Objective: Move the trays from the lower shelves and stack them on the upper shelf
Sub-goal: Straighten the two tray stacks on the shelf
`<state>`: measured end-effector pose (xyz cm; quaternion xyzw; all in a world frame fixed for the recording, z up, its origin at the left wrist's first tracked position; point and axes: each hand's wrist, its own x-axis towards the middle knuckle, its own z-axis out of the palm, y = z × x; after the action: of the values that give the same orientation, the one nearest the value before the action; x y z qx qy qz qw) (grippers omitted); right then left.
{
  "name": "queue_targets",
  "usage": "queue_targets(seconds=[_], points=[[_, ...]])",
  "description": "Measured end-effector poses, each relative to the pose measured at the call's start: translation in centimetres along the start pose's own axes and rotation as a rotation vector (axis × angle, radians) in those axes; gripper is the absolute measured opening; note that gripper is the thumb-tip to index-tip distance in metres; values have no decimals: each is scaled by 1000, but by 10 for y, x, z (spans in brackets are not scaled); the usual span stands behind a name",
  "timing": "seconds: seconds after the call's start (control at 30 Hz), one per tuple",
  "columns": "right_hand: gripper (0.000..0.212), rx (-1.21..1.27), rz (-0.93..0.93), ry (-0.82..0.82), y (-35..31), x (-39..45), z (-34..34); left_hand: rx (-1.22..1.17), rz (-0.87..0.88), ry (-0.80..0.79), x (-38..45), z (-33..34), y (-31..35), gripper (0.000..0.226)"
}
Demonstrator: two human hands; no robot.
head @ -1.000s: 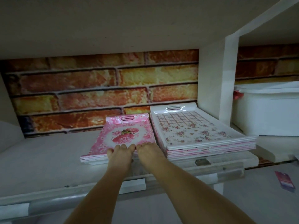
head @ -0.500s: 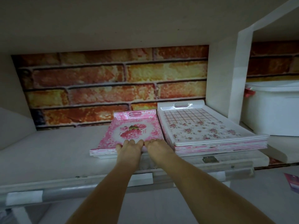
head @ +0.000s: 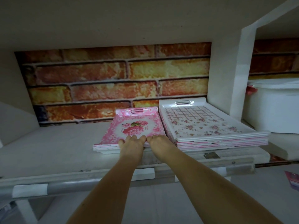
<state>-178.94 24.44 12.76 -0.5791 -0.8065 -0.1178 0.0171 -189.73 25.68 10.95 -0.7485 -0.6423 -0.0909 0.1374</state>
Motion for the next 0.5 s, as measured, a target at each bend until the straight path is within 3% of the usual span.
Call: queue_targets(seconds=[0.5], points=[[48, 33, 79, 7, -8, -9, 3, -36, 54, -114, -2, -7, -6, 35]])
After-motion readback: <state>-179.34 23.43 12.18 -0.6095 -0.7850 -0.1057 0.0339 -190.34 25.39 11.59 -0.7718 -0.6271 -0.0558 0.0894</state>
